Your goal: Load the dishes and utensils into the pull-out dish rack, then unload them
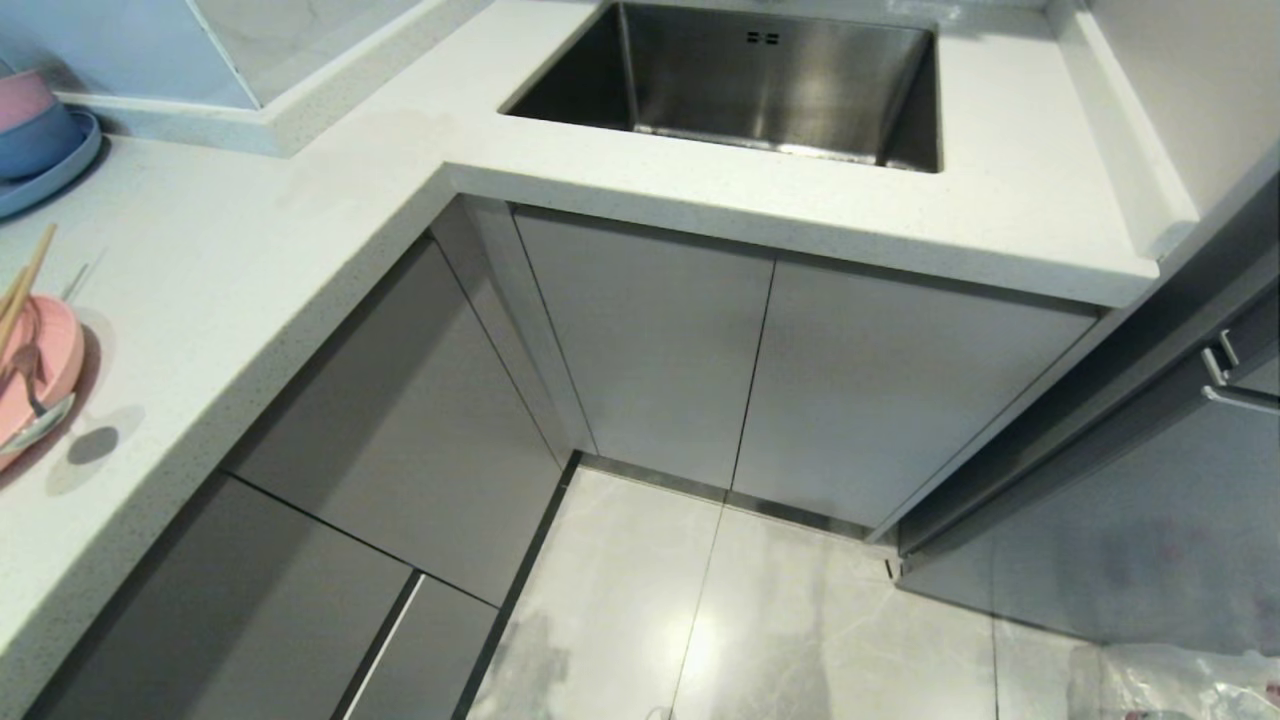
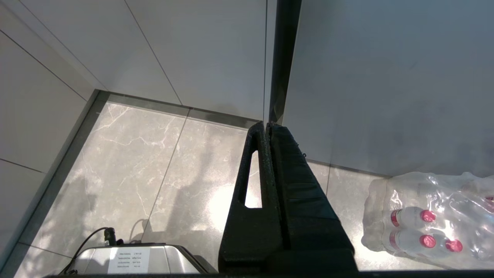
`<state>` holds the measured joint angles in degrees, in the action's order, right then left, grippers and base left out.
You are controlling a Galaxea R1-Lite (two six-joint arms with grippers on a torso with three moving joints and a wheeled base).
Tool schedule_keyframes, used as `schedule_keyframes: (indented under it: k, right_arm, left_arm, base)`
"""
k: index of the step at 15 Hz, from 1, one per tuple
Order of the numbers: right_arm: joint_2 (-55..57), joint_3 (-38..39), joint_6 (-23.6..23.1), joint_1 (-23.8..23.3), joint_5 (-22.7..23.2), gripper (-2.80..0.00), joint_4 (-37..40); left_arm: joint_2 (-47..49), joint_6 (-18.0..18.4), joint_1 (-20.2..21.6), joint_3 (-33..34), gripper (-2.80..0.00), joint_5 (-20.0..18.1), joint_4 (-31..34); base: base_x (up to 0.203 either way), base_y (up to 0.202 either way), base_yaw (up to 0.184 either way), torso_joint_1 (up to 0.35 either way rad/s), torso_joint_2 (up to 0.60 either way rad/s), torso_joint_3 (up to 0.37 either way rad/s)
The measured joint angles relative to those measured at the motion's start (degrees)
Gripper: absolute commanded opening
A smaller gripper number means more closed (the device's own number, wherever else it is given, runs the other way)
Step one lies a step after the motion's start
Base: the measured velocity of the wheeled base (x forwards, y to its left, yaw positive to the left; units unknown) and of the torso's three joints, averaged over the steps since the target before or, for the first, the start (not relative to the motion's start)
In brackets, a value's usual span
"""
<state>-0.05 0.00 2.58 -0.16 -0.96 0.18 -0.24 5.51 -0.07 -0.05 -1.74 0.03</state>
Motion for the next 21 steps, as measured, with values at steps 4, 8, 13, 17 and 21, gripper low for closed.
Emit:
schedule_keyframes:
  k: [4,8,13,17,21]
  right_arm:
    - [0.0,0.0,0.0,0.0,0.0,-2.80,0.0]
    - [0.0,0.0,0.0,0.0,0.0,-2.80,0.0]
    - [0.0,0.0,0.0,0.0,0.0,-2.80,0.0]
    - [0.0,0.0,0.0,0.0,0.0,-2.80,0.0]
    - [0.0,0.0,0.0,0.0,0.0,-2.80,0.0]
  left_arm:
    - [0.0,-3.3,0.0,0.0,-2.80,-0.1,0.0]
    - [0.0,-3.8,0.0,0.0,-2.80,0.2,0.0]
    - [0.0,-3.7,0.0,0.0,-2.80,0.2,0.0]
    - [0.0,-3.7,0.0,0.0,-2.80,0.2,0.0]
    - [0.1,-3.6,0.0,0.0,-2.80,0.2,0.0]
  base:
    - [0.000,0.000,0.000,0.000,0.00,0.000]
    - [0.000,0.000,0.000,0.000,0.00,0.000]
    - [0.000,0.000,0.000,0.000,0.00,0.036]
    - [0.000,0.000,0.000,0.004,0.00,0.177]
    - [0.000,0.000,0.000,0.001,0.00,0.201]
